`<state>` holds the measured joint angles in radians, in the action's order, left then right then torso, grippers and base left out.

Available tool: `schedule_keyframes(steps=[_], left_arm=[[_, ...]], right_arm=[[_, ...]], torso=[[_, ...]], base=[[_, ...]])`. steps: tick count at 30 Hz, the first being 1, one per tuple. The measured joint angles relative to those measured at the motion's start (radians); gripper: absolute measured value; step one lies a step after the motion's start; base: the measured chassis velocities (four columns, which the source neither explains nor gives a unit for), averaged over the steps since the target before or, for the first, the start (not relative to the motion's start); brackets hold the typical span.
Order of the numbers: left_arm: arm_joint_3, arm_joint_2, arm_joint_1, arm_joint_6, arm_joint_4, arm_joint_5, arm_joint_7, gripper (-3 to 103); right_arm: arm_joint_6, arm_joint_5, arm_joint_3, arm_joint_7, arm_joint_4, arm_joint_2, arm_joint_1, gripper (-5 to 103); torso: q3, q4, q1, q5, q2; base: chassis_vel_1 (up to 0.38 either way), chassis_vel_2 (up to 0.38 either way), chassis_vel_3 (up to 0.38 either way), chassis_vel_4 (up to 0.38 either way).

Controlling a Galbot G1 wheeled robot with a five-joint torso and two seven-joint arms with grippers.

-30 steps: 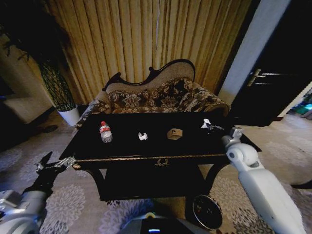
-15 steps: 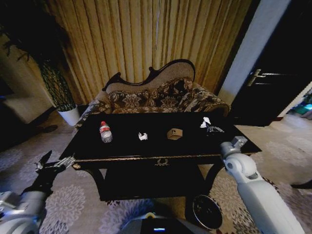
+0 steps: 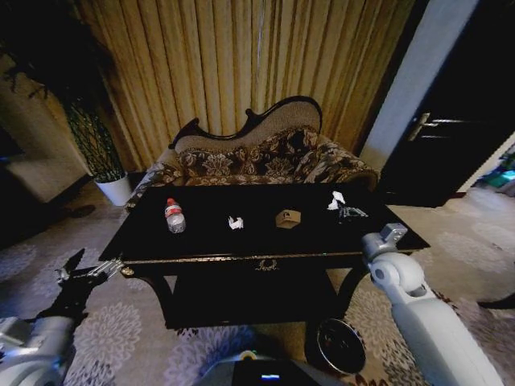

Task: Move to the front of the table and place the trash on the table into the trash bin.

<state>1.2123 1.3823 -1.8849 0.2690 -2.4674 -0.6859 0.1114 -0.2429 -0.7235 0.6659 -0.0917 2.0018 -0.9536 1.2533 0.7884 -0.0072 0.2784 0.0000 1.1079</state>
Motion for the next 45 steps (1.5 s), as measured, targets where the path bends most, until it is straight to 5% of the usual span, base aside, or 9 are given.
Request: schedule_keyframes(steps=[31, 45], left_arm=[[0.002, 0.014, -0.009, -0.017, 0.003, 0.001, 0.012, 100], [0.010, 0.013, -0.009, -0.025, 0.003, 0.000, 0.009, 100]], right_arm=[[-0.001, 0.014, -0.003, -0.001, -0.007, -0.012, 0.010, 1], [0.010, 0.082, 0.007, 0.025, -0.048, -0.073, 0.085, 1]], torso=[[0.000, 0.0001, 0.000, -0.0001, 0.000], [0.000, 0.0000, 0.001, -0.0001, 0.000]], base=[[0.148, -0.149, -0.150, 0.149], [0.016, -0.024, -0.024, 0.017]])
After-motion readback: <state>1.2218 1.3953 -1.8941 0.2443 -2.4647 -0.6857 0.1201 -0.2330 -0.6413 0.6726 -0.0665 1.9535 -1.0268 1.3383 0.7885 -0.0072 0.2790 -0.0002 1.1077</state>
